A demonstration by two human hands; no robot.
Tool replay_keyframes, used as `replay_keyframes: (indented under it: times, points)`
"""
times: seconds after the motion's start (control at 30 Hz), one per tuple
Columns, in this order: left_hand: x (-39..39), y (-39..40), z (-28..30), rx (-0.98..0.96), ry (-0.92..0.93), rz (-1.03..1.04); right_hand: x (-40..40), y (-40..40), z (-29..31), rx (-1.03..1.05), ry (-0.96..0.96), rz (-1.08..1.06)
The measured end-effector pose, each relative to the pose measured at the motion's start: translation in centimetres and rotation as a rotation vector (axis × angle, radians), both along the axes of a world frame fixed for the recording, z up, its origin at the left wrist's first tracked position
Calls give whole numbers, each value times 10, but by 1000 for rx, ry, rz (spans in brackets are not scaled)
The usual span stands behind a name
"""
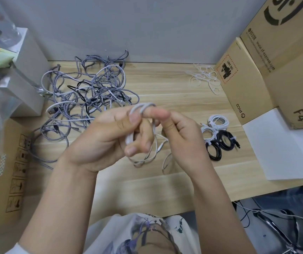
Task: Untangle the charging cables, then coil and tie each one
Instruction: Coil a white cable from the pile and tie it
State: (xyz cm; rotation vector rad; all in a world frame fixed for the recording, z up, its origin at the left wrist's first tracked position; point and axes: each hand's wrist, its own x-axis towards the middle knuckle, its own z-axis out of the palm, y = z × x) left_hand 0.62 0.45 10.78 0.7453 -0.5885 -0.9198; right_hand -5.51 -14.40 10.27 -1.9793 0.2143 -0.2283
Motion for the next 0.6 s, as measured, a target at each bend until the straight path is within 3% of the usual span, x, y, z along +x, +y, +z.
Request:
replay_keyframes:
  times: [0.13,0.3,0.43,0.6]
  points:
    - [4,1,7,102,23,173,-4,9,-11,-137,226,158]
    - [3,2,5,289,7,268,-4,26,-4,-310,341,306]
    - [5,-2,3,309,127,351,-9,32,3,-397,310,415]
    - [9,-1,-1,570,-55,322,-11,22,10,-384,163,348]
